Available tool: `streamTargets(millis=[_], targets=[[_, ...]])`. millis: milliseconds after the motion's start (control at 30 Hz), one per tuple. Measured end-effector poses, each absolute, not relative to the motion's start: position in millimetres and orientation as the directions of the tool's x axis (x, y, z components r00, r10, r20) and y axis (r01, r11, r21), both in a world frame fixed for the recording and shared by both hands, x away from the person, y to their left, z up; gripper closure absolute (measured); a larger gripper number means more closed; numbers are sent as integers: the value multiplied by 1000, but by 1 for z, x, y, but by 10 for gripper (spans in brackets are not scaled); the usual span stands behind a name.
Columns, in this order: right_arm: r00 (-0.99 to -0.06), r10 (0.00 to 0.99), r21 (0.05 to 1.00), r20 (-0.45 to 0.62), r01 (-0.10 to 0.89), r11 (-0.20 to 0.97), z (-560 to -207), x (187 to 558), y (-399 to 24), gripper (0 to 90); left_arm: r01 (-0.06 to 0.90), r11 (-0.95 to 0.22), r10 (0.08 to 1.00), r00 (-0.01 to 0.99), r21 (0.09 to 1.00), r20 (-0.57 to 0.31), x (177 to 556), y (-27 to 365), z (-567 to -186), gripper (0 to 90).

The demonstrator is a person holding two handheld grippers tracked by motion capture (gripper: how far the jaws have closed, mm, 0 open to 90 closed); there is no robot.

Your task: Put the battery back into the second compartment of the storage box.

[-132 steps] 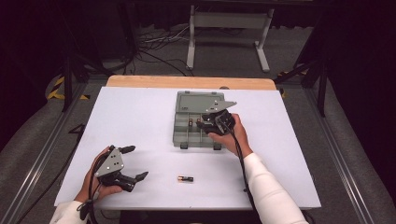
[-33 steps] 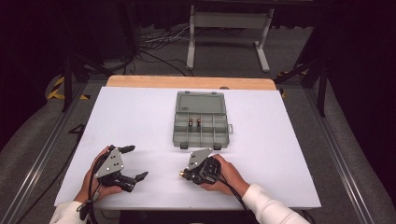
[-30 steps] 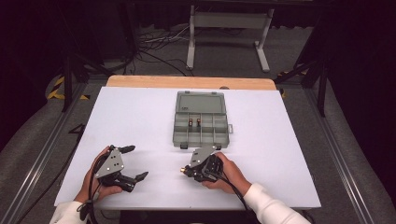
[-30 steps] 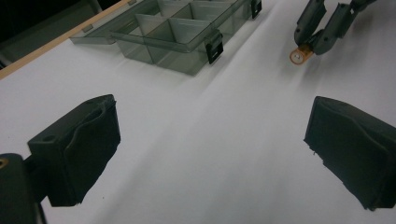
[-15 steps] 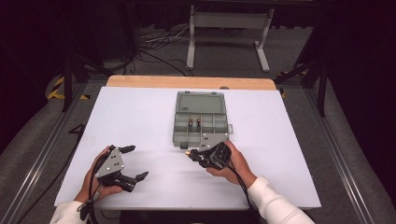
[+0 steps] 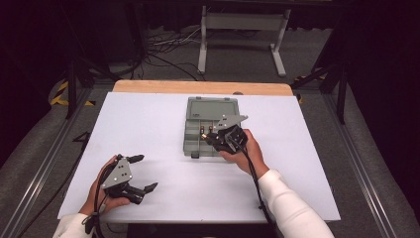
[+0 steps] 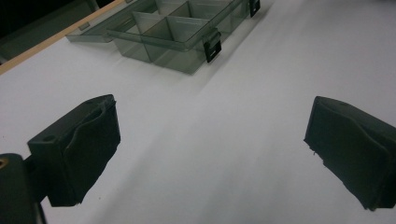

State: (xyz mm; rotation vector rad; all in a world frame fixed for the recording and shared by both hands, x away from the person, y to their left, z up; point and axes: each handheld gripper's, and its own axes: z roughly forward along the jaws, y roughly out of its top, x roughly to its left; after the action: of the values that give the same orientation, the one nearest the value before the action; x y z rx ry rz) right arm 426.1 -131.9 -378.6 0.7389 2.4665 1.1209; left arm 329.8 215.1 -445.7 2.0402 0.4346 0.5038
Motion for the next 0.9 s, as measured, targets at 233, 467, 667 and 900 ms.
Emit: streamTargets(millis=[233, 467, 667, 900], targets=[[-768, 637, 755, -68, 377, 536, -380, 453, -127, 776, 107, -481, 493, 854, 870, 167, 330, 214, -446, 34], [-732, 679, 736, -63, 425, 527, -385, 473, -118, 776, 107, -479, 493, 854, 871, 166, 330, 214, -446, 34], [-710, 701, 710, -77, 455, 538, -393, 487, -112, 776, 105, -480, 490, 855, 871, 167, 330, 214, -447, 34], [-683, 724, 681, -94, 486, 548, -399, 498, -105, 776, 104, -484, 485, 859, 869, 167, 331, 214, -448, 34]])
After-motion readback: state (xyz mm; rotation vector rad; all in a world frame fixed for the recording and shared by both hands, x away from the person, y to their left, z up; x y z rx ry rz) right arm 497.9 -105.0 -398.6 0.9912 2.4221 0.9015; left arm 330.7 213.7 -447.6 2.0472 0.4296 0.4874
